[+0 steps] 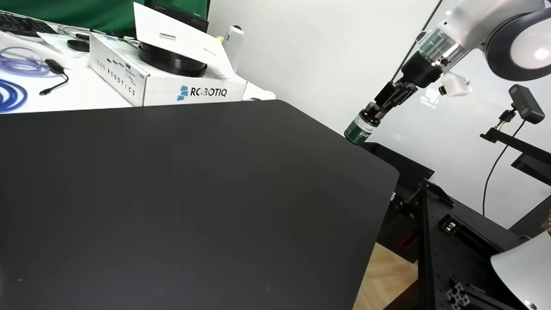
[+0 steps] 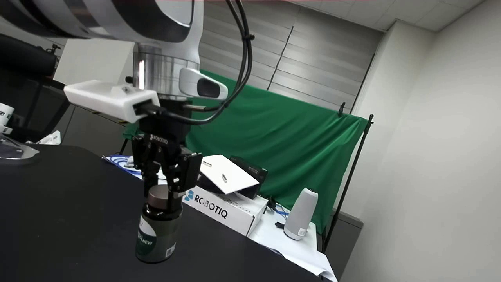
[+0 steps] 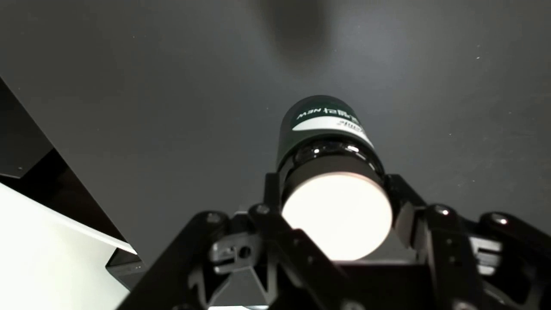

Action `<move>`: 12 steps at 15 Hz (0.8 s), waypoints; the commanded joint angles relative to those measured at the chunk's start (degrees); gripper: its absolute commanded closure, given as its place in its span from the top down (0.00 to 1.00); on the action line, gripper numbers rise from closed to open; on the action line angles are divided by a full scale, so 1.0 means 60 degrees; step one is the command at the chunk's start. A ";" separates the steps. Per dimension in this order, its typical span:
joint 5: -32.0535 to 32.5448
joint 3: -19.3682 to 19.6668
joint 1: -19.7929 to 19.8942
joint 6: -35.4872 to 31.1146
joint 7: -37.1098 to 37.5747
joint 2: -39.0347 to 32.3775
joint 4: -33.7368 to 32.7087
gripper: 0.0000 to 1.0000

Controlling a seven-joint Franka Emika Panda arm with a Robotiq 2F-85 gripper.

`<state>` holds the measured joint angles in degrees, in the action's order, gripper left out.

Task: Pick the bottle and move it to the right on the table

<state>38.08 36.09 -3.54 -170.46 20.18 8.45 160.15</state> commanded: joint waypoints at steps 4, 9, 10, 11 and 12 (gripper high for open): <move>-0.1425 0.1188 -0.1563 -0.1248 -0.0441 -0.1738 0.0001 0.36; -0.3278 -0.0651 -0.0436 -0.1110 -0.1373 -0.2277 -0.0009 0.36; -0.3786 -0.1299 0.0109 -0.1196 -0.1734 -0.2455 -0.0033 0.36; -0.4208 -0.1726 0.0440 -0.1243 -0.2015 -0.2578 -0.0032 0.36; -0.4553 -0.2128 0.0797 -0.1331 -0.2253 -0.2753 -0.0020 0.36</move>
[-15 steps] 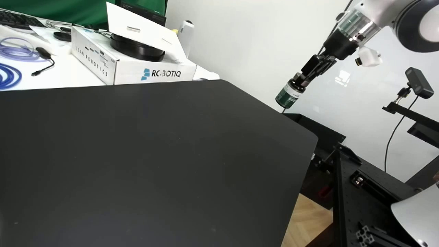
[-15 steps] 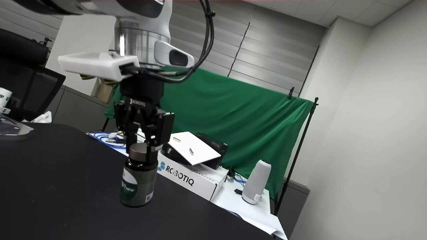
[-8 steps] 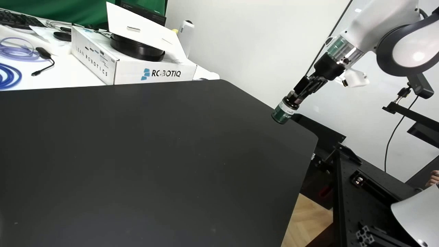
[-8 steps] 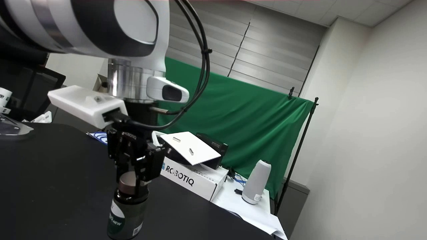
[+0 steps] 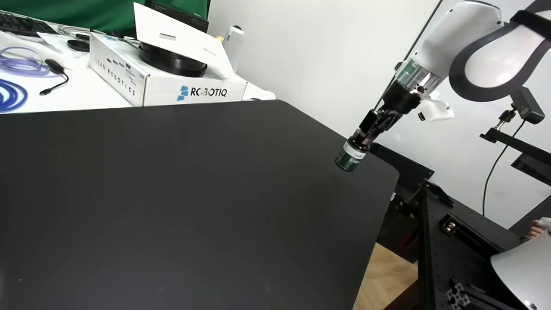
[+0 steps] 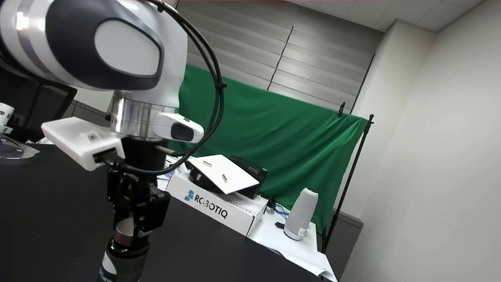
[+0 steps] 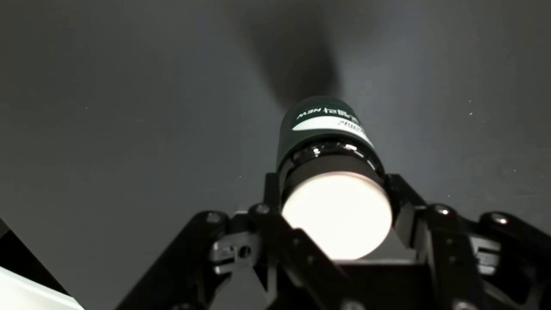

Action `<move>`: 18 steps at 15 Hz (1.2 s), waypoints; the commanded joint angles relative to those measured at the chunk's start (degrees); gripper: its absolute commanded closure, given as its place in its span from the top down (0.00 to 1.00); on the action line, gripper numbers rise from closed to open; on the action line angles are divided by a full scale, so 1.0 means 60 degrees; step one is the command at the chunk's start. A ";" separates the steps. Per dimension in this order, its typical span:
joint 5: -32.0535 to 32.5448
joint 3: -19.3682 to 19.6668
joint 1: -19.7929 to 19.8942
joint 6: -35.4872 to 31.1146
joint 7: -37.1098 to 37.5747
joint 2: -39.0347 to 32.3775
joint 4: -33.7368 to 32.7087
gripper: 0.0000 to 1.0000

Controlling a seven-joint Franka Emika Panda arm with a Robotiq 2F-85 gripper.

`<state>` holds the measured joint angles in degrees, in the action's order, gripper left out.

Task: Pick the bottle and move it to the right on the table

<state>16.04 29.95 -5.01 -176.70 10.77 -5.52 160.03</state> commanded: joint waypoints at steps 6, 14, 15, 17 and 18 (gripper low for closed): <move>-0.2353 -0.4112 0.4221 -0.1200 -0.2178 -0.1789 -0.0007 0.36; -0.1867 -0.4378 0.4822 -0.1202 -0.2783 -0.1624 -0.0049 1.00; -0.1886 -0.4290 0.4613 -0.0962 -0.2846 -0.1351 -0.0064 1.00; -0.1938 -0.4279 0.4227 -0.0169 -0.2925 -0.0552 -0.0138 1.00; -0.1929 -0.4146 0.3933 0.0125 -0.2985 -0.0262 -0.0192 1.00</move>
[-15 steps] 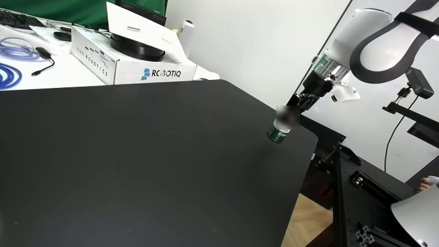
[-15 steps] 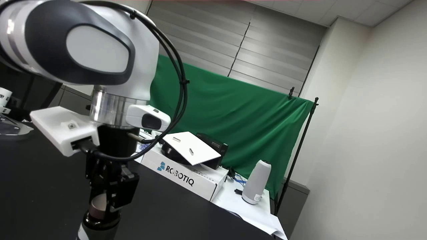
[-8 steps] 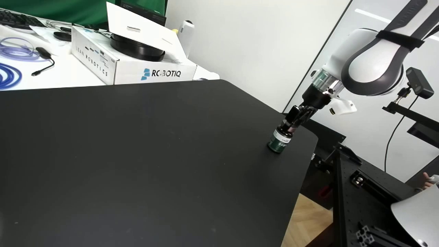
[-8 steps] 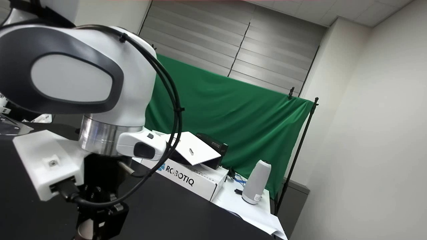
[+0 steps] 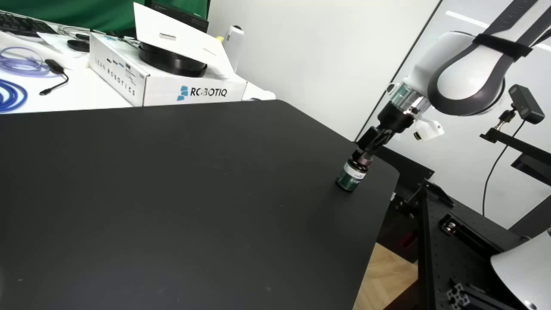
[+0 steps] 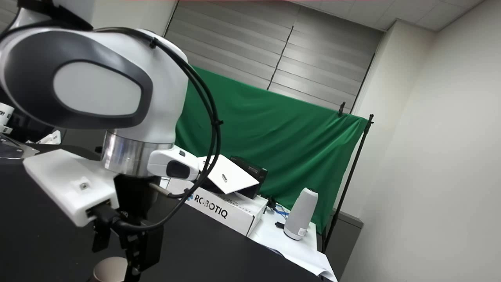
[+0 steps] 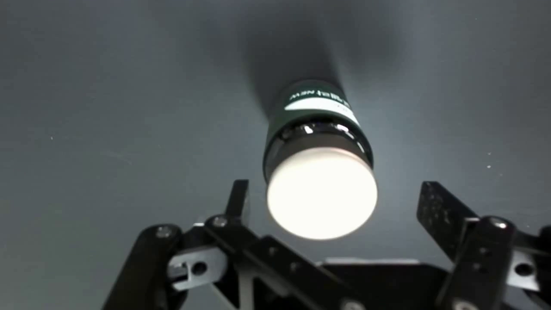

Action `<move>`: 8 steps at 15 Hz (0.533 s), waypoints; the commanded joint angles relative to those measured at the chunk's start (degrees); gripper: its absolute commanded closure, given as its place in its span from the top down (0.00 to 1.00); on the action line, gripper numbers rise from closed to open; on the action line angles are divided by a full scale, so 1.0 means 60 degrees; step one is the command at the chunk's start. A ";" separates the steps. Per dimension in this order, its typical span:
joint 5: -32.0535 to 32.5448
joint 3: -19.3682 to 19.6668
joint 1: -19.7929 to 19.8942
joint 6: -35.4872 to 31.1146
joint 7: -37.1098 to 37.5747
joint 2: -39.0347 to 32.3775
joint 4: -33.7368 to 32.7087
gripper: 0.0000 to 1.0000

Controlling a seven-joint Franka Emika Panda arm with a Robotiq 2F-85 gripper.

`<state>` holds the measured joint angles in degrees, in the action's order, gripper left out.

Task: Pick the bottle and move it to the right on the table

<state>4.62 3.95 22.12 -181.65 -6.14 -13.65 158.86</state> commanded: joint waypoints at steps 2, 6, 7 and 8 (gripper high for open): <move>0.0344 0.0813 -0.1419 0.1595 -0.0088 0.2096 0.0358 1.00; 0.2625 0.0796 -0.1806 0.3699 0.1403 0.3892 0.0425 1.00; 0.2249 0.0495 -0.1961 0.4499 0.1112 0.3925 0.0018 1.00; 0.2120 0.0735 -0.1736 0.3502 0.0840 0.3143 0.0006 1.00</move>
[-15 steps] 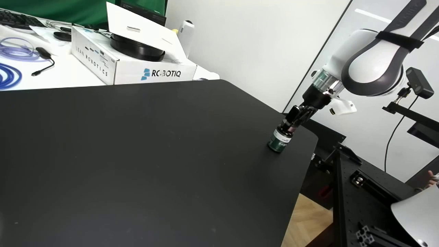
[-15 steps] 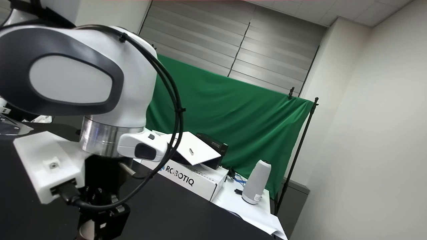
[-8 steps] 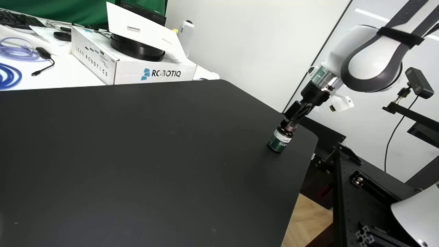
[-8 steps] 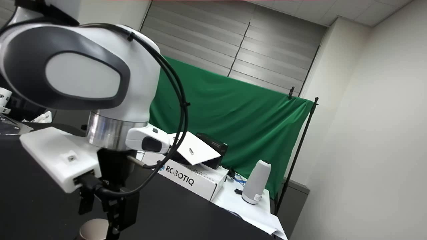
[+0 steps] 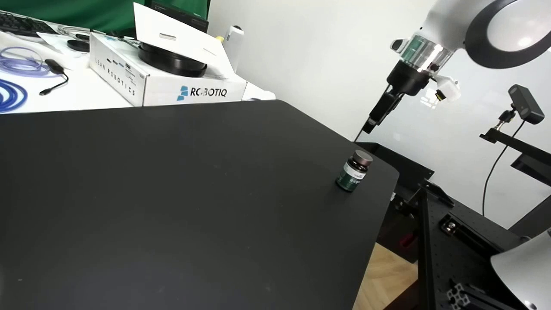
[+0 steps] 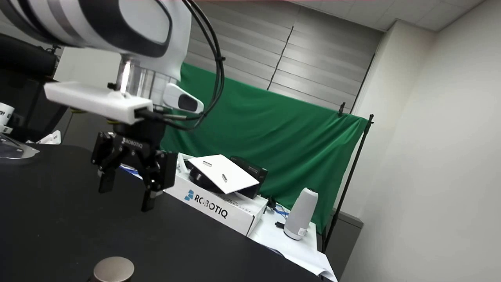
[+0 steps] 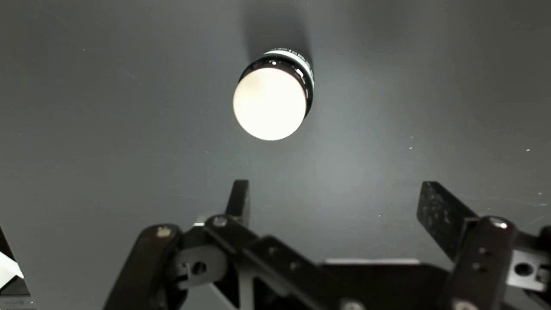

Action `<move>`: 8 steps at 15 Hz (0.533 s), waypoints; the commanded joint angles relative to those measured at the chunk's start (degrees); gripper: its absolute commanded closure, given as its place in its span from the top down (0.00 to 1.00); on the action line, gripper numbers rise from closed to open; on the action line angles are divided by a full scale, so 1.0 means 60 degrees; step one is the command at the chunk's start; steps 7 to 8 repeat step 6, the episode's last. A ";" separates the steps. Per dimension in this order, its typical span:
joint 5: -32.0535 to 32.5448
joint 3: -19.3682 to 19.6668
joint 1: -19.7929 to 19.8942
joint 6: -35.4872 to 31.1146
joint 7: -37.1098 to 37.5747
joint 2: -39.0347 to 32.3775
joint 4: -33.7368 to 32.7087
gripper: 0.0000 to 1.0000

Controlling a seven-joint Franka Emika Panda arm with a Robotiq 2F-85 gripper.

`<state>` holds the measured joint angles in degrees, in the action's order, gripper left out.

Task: Pick the bottle and move it to the right on the table

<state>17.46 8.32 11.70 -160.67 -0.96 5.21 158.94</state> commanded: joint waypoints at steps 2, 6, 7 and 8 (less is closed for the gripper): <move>-0.0037 -0.0233 -0.0151 0.0791 -0.0028 0.0632 -0.0011 1.00; -0.0039 -0.0282 -0.0186 0.0920 -0.0028 0.0742 -0.0001 1.00; -0.0039 -0.0282 -0.0186 0.0920 -0.0028 0.0742 -0.0001 1.00; -0.0039 -0.0282 -0.0186 0.0920 -0.0028 0.0742 -0.0001 1.00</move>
